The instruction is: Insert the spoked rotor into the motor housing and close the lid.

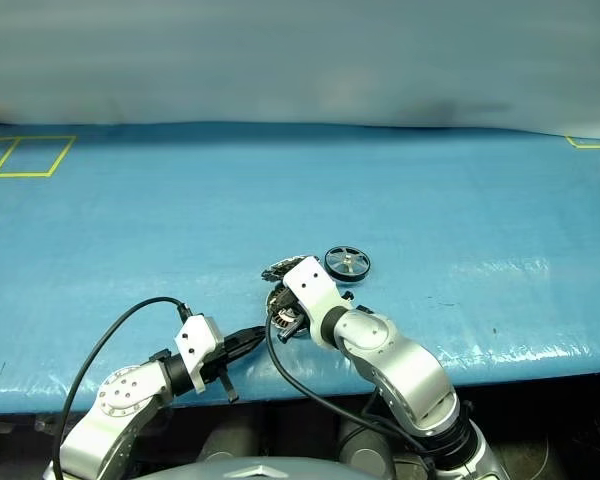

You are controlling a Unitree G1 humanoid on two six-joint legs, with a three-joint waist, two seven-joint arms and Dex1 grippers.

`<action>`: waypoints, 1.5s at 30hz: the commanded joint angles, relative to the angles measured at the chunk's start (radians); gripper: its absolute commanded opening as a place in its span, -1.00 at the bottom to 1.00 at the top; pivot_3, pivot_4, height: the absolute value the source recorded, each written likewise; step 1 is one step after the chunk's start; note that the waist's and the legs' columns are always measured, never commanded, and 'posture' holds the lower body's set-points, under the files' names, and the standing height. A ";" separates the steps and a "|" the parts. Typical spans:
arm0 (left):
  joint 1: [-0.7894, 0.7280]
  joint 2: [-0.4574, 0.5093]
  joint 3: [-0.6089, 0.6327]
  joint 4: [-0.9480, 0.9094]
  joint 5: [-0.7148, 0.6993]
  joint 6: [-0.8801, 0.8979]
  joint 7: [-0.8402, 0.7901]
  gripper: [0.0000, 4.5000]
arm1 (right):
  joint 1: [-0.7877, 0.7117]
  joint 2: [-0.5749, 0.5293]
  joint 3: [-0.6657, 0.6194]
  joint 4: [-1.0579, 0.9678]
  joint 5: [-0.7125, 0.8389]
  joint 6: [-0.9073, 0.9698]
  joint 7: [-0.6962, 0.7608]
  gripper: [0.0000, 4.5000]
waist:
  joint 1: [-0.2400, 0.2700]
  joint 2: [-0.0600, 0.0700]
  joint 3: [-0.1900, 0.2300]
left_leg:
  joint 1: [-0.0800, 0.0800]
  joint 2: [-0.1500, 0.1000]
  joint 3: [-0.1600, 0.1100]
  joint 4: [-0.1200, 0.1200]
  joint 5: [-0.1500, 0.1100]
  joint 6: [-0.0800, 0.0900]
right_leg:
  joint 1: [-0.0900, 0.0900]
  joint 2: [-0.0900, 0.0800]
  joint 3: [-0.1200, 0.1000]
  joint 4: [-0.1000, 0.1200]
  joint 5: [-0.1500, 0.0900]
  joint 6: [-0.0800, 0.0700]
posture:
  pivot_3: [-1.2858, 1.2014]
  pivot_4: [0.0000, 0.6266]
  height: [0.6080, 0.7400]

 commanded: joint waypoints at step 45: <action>-0.001 -0.004 -0.046 0.000 0.005 0.041 0.008 -1.00 | 0.031 -0.027 -0.009 -0.024 0.008 -0.051 0.031 -0.99 | 0.000 0.000 0.000 | 0.000 0.001 0.000 0.000 0.000 0.000 | -0.001 -0.001 0.000 -0.001 0.000 0.000 | 0.03 -0.52 1.00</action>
